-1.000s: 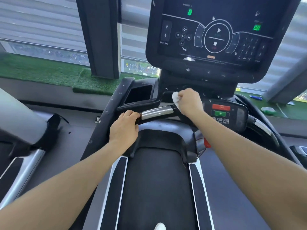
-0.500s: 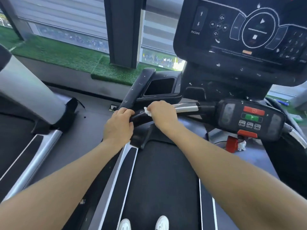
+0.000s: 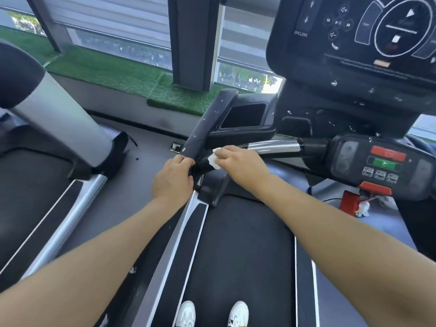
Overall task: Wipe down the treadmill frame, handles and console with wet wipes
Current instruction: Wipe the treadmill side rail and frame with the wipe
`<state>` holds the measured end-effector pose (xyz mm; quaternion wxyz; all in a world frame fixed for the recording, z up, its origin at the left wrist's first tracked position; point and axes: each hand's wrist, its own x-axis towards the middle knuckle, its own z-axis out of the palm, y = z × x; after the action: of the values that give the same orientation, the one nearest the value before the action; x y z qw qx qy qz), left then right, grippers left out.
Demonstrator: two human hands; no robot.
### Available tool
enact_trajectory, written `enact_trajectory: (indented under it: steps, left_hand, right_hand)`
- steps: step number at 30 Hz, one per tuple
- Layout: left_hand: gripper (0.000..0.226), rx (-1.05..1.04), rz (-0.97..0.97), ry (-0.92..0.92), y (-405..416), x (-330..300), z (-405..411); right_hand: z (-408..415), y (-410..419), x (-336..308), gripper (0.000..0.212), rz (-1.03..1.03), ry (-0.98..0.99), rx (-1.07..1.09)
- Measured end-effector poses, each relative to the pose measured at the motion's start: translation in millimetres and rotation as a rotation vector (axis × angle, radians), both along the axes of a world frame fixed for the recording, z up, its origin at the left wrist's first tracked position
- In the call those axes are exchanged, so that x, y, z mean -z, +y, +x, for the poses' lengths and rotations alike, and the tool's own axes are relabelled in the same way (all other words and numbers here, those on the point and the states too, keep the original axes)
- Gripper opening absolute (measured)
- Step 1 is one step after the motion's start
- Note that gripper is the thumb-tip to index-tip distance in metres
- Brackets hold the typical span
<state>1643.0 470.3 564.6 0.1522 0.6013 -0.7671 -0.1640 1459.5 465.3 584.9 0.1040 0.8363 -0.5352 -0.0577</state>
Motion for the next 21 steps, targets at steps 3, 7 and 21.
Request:
enact_trajectory:
  steps: [3, 7, 21]
  left_hand:
    - [0.034, -0.016, 0.009, 0.001, -0.9, -1.0, 2.3]
    - [0.034, -0.033, 0.013, 0.021, -2.6, -1.2, 3.2]
    - [0.036, -0.049, 0.043, 0.079, -13.3, 8.3, 20.0]
  right_hand:
    - [-8.1, 2.7, -2.0, 0.022, -0.027, 0.007, -0.012]
    - [-13.4, 7.9, -12.4, 0.025, -0.023, 0.026, -0.004]
    - [18.1, -10.3, -27.5, 0.025, 0.070, 0.057, 0.246]
